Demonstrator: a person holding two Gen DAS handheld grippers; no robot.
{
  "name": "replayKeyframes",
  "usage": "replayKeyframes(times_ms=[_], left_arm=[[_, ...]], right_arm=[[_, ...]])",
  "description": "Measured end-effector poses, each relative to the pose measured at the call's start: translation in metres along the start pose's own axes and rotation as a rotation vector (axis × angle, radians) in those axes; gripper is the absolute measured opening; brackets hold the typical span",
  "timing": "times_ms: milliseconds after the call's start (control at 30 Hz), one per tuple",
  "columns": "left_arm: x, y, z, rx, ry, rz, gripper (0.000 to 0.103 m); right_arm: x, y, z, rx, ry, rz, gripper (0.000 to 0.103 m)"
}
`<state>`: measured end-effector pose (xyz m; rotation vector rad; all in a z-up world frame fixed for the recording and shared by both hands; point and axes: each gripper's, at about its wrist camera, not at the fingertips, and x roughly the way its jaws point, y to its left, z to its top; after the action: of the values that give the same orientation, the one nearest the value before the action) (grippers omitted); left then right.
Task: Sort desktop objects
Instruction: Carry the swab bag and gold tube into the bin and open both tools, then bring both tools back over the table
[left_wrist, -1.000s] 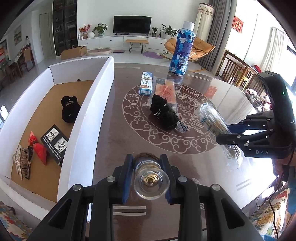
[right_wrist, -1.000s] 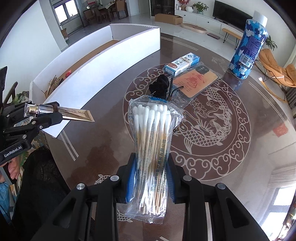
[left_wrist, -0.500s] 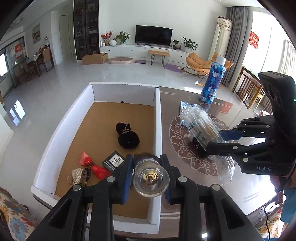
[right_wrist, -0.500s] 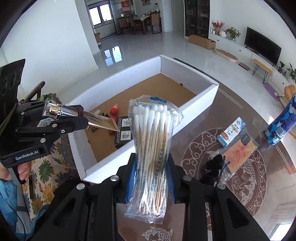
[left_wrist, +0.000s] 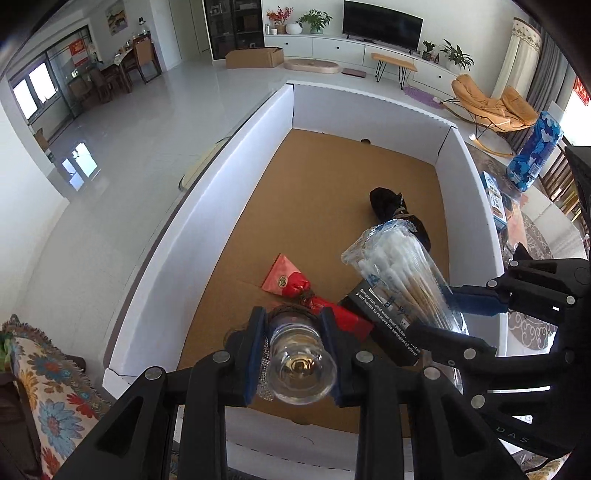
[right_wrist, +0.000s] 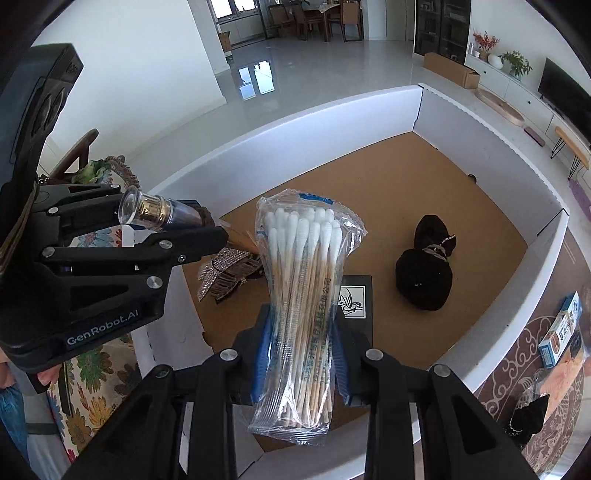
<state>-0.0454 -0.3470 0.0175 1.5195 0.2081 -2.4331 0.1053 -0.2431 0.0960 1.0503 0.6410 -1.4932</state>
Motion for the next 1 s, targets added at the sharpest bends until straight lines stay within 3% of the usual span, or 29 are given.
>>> replayKeyframes(times_ms=[33, 100, 133, 167, 267, 300, 500, 733, 900, 933, 1000], left_arm=[[0.008, 0.001, 0.002, -0.001, 0.012, 0.005, 0.029], [0.018, 0.001, 0.007, -0.004, 0.029, 0.035, 0.03], [0.021, 0.001, 0.01, -0.009, 0.031, 0.057, 0.031], [0.023, 0.0, 0.013, -0.018, 0.03, 0.076, 0.035], [0.021, -0.001, 0.024, -0.052, 0.0, 0.113, 0.064], [0.017, -0.003, 0.027, -0.06, -0.021, 0.125, 0.069], [-0.007, -0.024, 0.027, -0.051, -0.092, 0.138, 0.073], [-0.039, -0.081, -0.007, 0.024, -0.161, 0.07, 0.073], [-0.066, -0.155, -0.046, 0.111, -0.225, -0.066, 0.074], [-0.069, -0.174, -0.055, 0.132, -0.234, -0.11, 0.077], [-0.068, -0.207, -0.071, 0.162, -0.245, -0.177, 0.095]], right_arm=[[0.006, -0.001, 0.0, 0.005, 0.0, -0.009, 0.031], [0.013, -0.009, 0.001, 0.025, -0.008, -0.03, 0.042], [0.015, -0.013, 0.003, 0.036, -0.013, -0.044, 0.065], [0.015, -0.018, 0.005, 0.047, -0.022, -0.054, 0.08], [0.004, -0.031, 0.01, 0.078, -0.066, -0.056, 0.081], [-0.002, -0.035, 0.01, 0.086, -0.082, -0.053, 0.081], [-0.051, -0.07, -0.019, 0.109, -0.224, -0.084, 0.086], [-0.11, -0.152, -0.133, 0.267, -0.347, -0.19, 0.094], [-0.13, -0.215, -0.256, 0.418, -0.327, -0.385, 0.094], [-0.13, -0.222, -0.28, 0.44, -0.315, -0.412, 0.094], [-0.128, -0.236, -0.324, 0.484, -0.272, -0.457, 0.094]])
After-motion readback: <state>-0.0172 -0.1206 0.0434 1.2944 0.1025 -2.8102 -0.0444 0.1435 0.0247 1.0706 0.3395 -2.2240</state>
